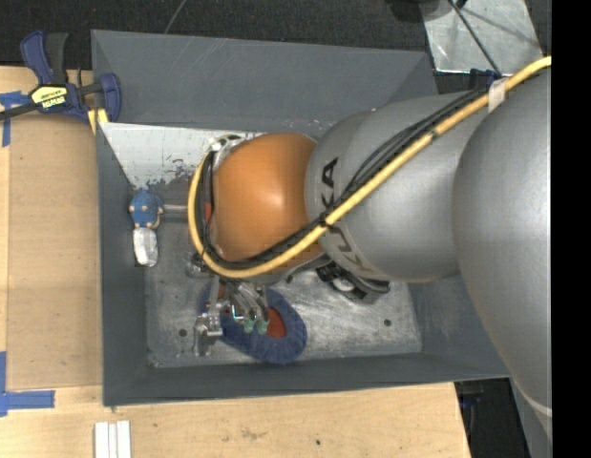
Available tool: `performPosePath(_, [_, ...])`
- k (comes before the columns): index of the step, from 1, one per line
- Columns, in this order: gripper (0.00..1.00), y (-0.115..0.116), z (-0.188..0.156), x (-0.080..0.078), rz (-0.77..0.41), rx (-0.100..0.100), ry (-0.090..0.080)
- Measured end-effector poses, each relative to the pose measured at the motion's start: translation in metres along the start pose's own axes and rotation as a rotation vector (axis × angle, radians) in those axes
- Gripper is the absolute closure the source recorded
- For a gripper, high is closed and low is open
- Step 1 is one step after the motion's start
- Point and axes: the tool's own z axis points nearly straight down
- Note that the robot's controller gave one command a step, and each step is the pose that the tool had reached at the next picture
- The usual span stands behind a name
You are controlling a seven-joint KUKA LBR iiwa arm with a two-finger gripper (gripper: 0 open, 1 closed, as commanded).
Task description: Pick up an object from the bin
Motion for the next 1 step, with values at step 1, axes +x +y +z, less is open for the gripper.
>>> performPosePath(1, [0.00, -0.0811, 0.0900, -0.0252, -0.053, -0.007, -0.016])
